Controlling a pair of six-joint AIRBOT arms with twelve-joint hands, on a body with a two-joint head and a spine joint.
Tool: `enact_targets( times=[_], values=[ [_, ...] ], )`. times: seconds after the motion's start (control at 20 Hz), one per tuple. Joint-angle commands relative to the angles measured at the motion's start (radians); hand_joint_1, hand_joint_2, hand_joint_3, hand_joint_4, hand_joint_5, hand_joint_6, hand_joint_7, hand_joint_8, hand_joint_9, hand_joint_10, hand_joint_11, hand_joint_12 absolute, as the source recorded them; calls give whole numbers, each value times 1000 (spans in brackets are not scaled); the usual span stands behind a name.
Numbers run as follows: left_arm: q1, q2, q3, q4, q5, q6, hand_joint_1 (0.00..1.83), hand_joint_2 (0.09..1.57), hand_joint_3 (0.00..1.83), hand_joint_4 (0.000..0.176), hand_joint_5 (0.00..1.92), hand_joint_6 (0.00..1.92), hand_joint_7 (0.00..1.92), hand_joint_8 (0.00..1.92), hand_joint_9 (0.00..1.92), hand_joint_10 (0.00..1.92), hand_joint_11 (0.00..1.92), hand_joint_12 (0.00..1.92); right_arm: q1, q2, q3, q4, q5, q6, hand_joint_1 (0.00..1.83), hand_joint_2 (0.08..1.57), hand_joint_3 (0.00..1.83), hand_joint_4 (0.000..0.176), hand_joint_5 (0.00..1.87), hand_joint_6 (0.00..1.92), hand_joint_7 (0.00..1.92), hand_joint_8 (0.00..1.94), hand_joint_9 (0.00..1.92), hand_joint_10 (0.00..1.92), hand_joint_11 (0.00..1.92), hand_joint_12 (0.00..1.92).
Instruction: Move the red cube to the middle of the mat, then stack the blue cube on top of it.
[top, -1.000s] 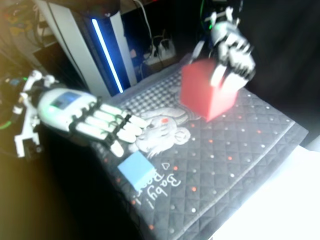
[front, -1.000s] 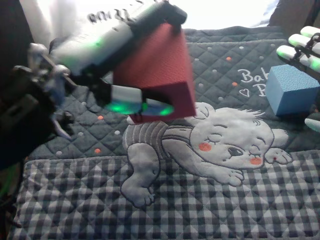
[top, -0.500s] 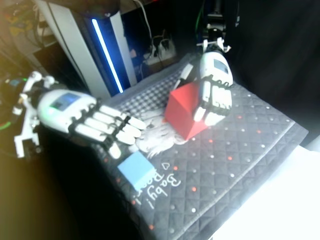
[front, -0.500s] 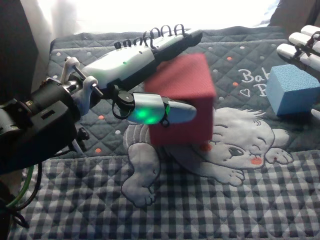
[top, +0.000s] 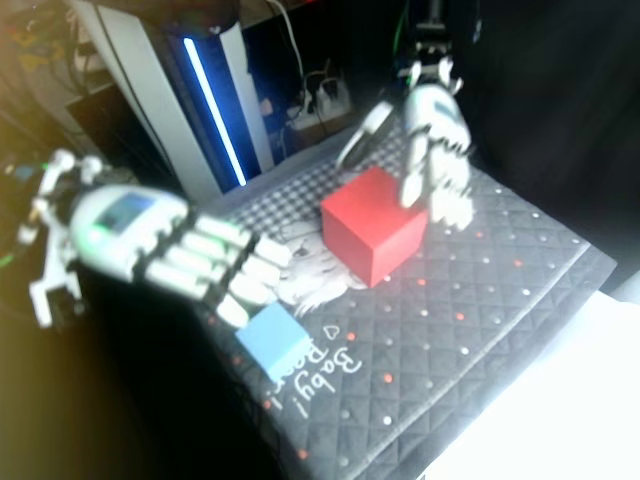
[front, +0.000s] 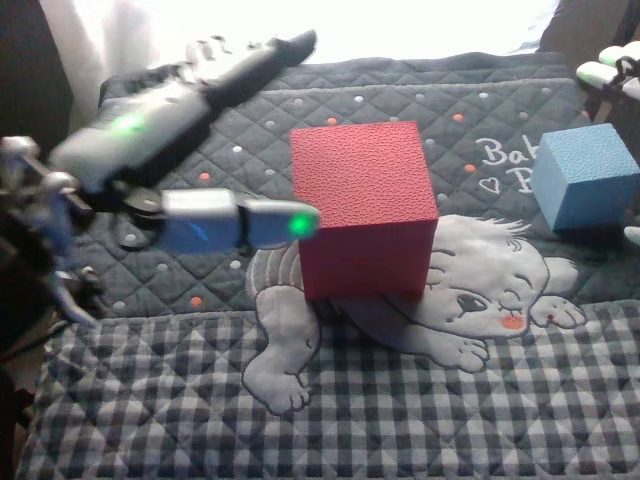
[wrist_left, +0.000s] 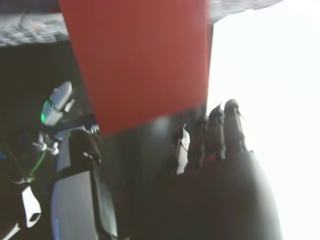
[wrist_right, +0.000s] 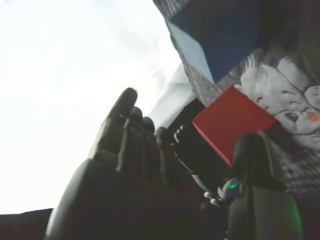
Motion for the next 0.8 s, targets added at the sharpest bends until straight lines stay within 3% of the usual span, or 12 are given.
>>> enact_targets(
  times=[0.0,0.1,0.15,0.2,0.25,0.3,0.35,0.45,0.6,0.65,0.7,0.75],
  values=[
    [6,16,-19,1,-205,8,593,960,1,176,0,0,0,0,0,0,0,0,4,-11,24,3,105,45,814,1101,0,0,0,0,2,1,37,212,0,782],
    [34,45,-43,-21,-264,26,581,959,0,172,0,0,0,0,0,0,0,0,5,-37,63,23,81,101,809,1101,1,0,0,0,0,0,28,220,0,879],
    [45,55,-51,-29,-285,29,590,965,3,155,0,0,0,0,0,0,0,0,5,-50,81,33,68,118,833,1104,2,0,0,0,0,0,41,228,0,880],
    [58,66,-60,-36,-307,32,654,971,4,110,0,0,0,0,0,0,0,0,8,-66,101,50,50,127,840,1091,0,0,0,0,0,0,29,307,0,955],
    [69,75,-68,-42,-325,38,677,973,4,93,0,0,0,0,0,0,0,0,17,-78,116,61,33,127,846,1089,0,0,0,0,0,0,5,381,0,999],
    [80,82,-75,-49,-338,42,670,972,3,89,0,0,0,0,0,0,0,0,33,-92,132,66,7,127,841,1094,1,0,0,0,0,0,0,398,0,932],
    [93,86,-79,-60,-352,44,678,978,6,90,0,0,0,0,0,0,0,0,52,-109,150,68,-22,127,849,1107,4,0,0,0,0,0,22,286,0,757],
    [110,86,-81,-75,-362,44,709,985,7,81,0,0,0,0,0,0,0,0,91,-142,187,69,-74,127,850,1123,3,0,0,0,0,0,24,156,0,101],
    [116,85,-81,-83,-360,44,706,991,8,126,0,0,0,0,0,0,0,0,126,-170,217,69,-113,127,852,1081,0,0,0,0,0,0,25,115,2,1],
    [117,85,-81,-84,-360,44,720,989,6,136,0,0,0,0,0,0,0,0,134,-177,225,69,-128,127,873,1096,0,0,0,0,7,2,51,126,26,13],
    [118,84,-81,-85,-362,44,700,989,6,132,0,0,0,0,0,0,0,0,144,-187,238,69,-154,127,893,1092,0,0,0,0,21,8,61,132,35,21],
    [123,84,-82,-88,-367,44,702,986,3,143,0,0,0,0,0,0,0,0,156,-208,261,69,-194,127,846,1075,9,0,0,0,59,3,95,105,7,356]
  ],
)
